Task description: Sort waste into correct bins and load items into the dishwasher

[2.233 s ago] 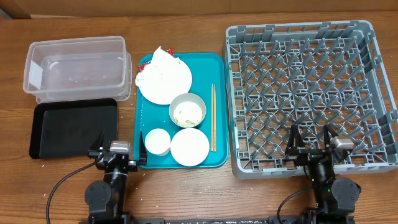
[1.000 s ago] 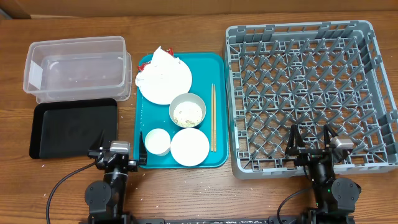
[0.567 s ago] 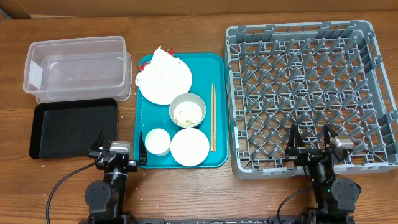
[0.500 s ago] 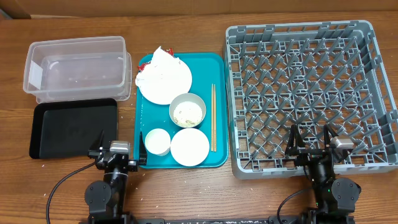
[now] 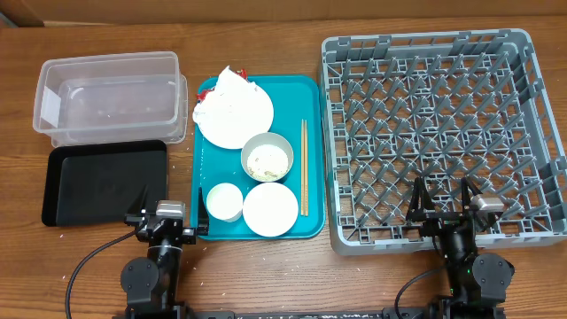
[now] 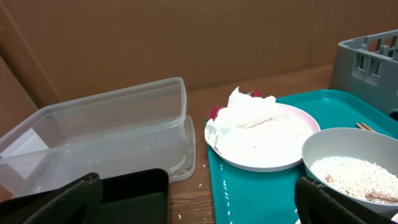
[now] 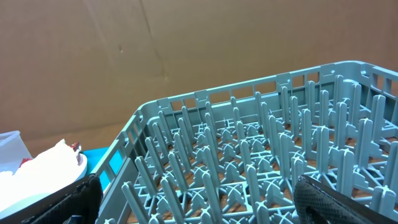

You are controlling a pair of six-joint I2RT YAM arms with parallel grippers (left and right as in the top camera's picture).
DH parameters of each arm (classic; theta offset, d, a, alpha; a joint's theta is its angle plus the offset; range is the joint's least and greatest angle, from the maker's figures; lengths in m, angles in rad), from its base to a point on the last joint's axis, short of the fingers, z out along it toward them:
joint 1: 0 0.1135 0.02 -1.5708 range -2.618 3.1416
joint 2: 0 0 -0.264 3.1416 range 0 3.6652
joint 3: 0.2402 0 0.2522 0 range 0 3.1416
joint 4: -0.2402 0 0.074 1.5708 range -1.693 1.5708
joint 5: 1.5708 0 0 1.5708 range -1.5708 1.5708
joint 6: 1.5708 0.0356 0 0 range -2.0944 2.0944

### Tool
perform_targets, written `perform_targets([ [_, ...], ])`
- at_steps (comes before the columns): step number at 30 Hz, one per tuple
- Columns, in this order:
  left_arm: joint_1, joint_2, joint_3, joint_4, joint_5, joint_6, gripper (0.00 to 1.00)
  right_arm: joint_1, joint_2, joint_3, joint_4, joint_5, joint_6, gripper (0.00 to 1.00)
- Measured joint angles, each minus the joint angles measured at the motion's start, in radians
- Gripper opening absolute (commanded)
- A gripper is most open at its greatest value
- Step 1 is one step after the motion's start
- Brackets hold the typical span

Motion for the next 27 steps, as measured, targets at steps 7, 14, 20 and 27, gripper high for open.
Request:
perform_targets([
  [7, 0.000, 0.000, 0.000, 0.001, 0.011, 0.000, 1.00, 0.000, 0.000, 0.000, 0.000, 0.000, 0.000, 1.00],
  [14, 0.000, 0.000, 0.000, 0.013, 0.023, 0.000, 1.00, 0.000, 0.000, 0.000, 0.000, 0.000, 0.000, 1.00],
  [20, 0.000, 0.000, 0.000, 0.023, 0.038, 0.000, 1.00, 0.000, 0.000, 0.000, 0.031, 0.000, -0.001, 1.00],
  [27, 0.000, 0.000, 0.000, 0.187, 0.043, -0.008, 1.00, 0.000, 0.000, 0.001, 0.070, 0.000, -0.002, 1.00],
])
